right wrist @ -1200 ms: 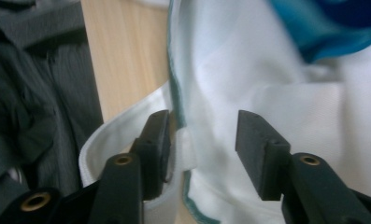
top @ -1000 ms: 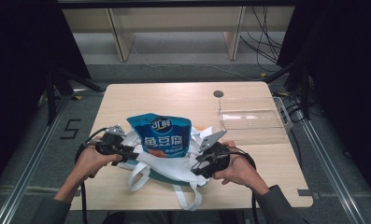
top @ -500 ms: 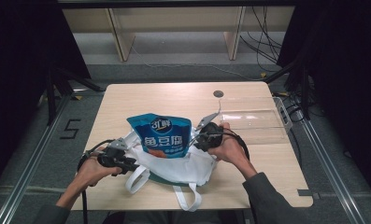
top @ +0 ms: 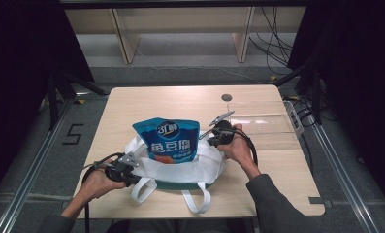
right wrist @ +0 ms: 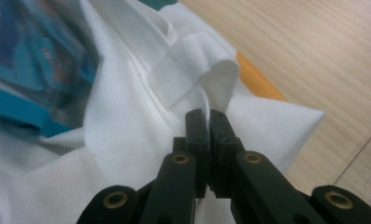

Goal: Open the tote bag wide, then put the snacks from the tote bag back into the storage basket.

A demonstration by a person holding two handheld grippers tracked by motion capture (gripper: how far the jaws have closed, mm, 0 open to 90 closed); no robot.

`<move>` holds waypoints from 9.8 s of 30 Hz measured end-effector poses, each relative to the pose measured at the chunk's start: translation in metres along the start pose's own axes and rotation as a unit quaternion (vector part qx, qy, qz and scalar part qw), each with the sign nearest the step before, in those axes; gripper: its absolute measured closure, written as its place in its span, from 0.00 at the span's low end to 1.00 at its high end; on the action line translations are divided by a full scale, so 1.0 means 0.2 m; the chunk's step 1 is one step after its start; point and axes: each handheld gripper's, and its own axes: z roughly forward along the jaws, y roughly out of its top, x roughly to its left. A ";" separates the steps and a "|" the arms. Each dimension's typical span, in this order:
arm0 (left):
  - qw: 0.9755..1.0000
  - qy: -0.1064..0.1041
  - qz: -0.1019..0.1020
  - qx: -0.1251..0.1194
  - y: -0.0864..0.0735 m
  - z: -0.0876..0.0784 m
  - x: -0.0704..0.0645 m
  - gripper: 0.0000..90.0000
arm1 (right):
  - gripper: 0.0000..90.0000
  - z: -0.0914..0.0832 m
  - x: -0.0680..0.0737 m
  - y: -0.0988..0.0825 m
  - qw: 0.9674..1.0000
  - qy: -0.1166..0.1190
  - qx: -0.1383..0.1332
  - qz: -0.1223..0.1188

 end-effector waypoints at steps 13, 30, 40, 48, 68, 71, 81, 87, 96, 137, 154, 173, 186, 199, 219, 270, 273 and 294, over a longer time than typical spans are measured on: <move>1.000 -0.011 -0.012 -0.001 -0.01 0.00 -0.01 0.94 | 0.98 0.17 -0.03 -0.04 0.999 -0.012 0.029 0.024; 0.987 0.111 -0.054 -0.107 0.13 -0.33 0.09 0.59 | 0.71 -0.26 0.12 -0.13 0.999 0.025 -0.031 -0.004; 0.988 0.092 -0.087 -0.089 0.18 -0.16 0.31 0.75 | 0.65 -0.23 0.12 -0.25 0.999 0.018 -0.002 0.029; 0.985 0.103 -0.103 -0.091 0.19 -0.10 0.41 0.95 | 0.65 -0.21 0.10 -0.22 0.998 0.031 -0.020 0.054; 0.981 0.095 -0.145 -0.084 0.09 0.07 0.49 0.97 | 0.86 0.02 0.10 -0.23 0.997 0.015 0.060 0.038; 0.981 0.099 -0.143 -0.085 0.09 0.07 0.49 0.97 | 0.86 0.04 0.07 -0.22 0.999 0.015 0.043 0.018; 0.978 0.100 -0.151 -0.106 0.09 0.09 0.51 0.96 | 0.85 0.06 0.05 -0.21 0.999 0.015 0.034 0.021; 0.979 0.096 -0.152 -0.098 0.09 0.08 0.50 0.92 | 0.83 0.06 0.04 -0.21 0.999 0.015 0.028 0.022; 0.977 0.084 -0.159 -0.114 0.09 -0.01 0.47 0.74 | 0.72 0.00 0.04 -0.22 0.998 0.042 -0.002 0.045; 0.948 0.144 -0.154 -0.237 -0.10 -0.29 -0.15 0.25 | 0.45 -0.25 0.13 -0.24 0.999 0.023 -0.032 0.006; 0.950 0.141 -0.149 -0.237 -0.15 -0.28 -0.25 0.24 | 0.40 -0.34 0.14 -0.16 0.997 0.029 -0.052 -0.046; 0.949 0.143 -0.143 -0.241 -0.18 -0.30 -0.28 0.24 | 0.33 -0.58 0.24 0.18 0.990 0.036 -0.051 -0.124; 0.950 0.139 -0.143 -0.241 -0.18 -0.29 -0.28 0.23 | 0.28 -0.63 0.35 0.49 0.983 0.061 -0.032 -0.171; 0.952 0.133 -0.143 -0.238 -0.18 -0.29 -0.28 0.20 | 0.29 -0.52 0.40 0.70 0.978 0.067 -0.009 -0.199; 0.955 0.132 -0.137 -0.226 -0.19 -0.28 -0.29 0.17 | 0.67 -0.35 0.51 0.84 0.963 0.089 0.083 -0.243; 0.956 0.137 -0.135 -0.223 -0.19 -0.28 -0.28 0.17 | 1.00 -0.76 0.50 1.06 0.936 0.073 0.085 -0.333; 0.955 0.141 -0.139 -0.221 -0.19 -0.28 -0.28 0.17 | 1.00 -0.80 0.45 1.04 0.939 0.061 0.093 -0.326; 0.955 0.140 -0.141 -0.222 -0.18 -0.27 -0.28 0.18 | 1.00 -1.08 0.01 0.79 0.964 -0.007 0.122 -0.235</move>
